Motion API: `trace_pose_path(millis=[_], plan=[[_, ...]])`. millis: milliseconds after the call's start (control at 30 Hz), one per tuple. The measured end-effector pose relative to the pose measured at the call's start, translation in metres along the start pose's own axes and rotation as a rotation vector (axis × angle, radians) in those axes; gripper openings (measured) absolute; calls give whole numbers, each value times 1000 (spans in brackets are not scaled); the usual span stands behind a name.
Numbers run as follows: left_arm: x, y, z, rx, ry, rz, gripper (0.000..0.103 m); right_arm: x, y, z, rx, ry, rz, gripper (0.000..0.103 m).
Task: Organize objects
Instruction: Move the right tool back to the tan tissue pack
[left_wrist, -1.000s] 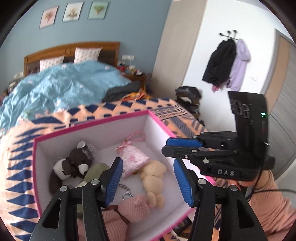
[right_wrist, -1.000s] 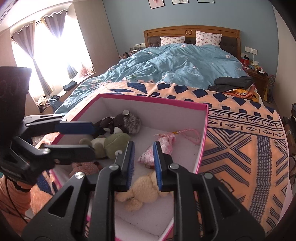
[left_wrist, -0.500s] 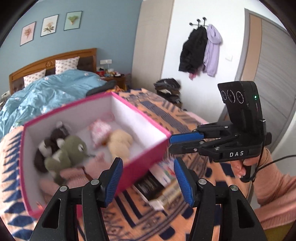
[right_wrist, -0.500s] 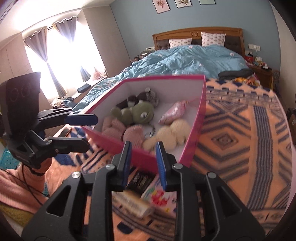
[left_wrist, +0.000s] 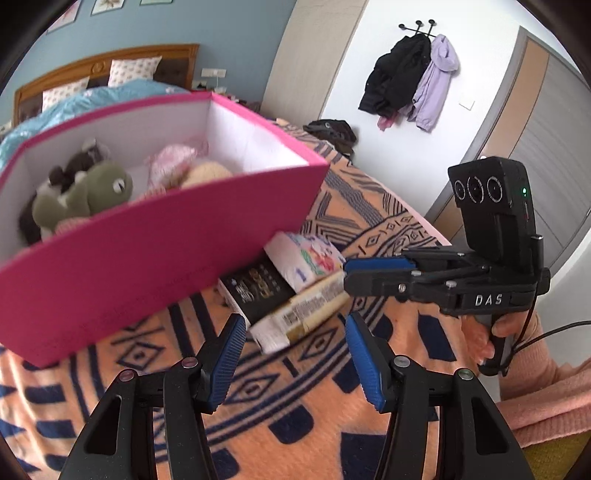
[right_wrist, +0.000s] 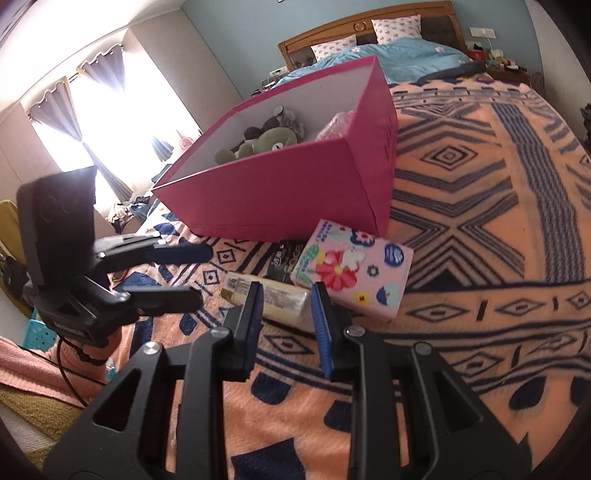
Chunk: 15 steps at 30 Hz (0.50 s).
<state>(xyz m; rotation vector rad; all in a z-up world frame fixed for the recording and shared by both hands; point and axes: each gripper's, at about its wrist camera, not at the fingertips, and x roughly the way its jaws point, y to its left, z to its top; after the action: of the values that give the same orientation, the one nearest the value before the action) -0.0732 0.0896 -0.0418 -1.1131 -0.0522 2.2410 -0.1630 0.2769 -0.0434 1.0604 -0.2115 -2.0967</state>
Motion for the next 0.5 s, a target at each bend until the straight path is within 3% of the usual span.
trace_pose_path(millis=[500], plan=[[6, -8, -23, -26, 45, -87, 51, -1, 7, -22, -11, 40, 35, 29]])
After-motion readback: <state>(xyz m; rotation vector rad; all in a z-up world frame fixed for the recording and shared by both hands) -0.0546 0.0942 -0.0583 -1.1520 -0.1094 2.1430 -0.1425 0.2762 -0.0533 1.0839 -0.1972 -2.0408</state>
